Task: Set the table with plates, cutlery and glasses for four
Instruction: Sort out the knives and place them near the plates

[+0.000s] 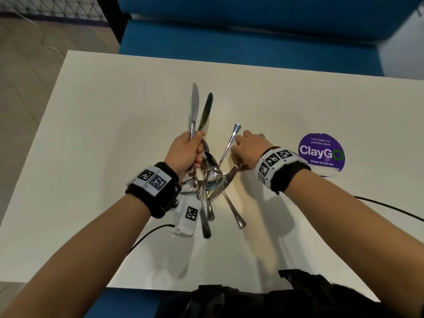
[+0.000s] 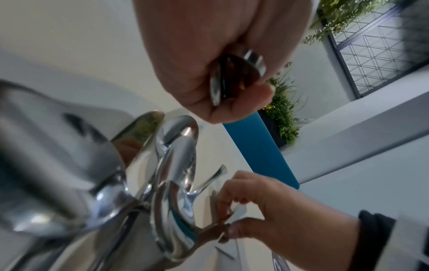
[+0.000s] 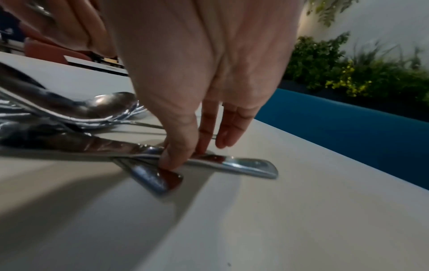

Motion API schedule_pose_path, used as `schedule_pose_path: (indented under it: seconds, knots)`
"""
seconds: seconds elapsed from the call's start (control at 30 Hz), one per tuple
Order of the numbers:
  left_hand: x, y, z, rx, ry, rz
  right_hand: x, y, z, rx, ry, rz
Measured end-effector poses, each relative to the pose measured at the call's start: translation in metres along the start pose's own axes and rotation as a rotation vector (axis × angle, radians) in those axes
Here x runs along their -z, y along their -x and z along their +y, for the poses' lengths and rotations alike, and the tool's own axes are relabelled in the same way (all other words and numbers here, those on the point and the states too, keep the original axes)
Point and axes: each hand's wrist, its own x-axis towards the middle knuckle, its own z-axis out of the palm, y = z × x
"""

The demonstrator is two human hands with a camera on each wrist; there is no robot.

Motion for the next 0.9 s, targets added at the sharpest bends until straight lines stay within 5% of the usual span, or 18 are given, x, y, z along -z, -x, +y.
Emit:
schedule_pose_path:
  seconds: [0.53,0.77,0.9]
  knots:
    - [0.012,0.009,-0.008,0.013,0.114,0.152,-0.016,0.037,0.009,0.114,-0.061,-0.064]
    - [0.014,0.022,-0.016,0.020,0.124,0.193,0.006,0.043,-0.001,-0.137,-0.747,0.520]
    - [0.008,0.035,-0.015,-0.003,0.128,0.105,0.029,0.028,-0.053,-0.078,-1.269,0.516]
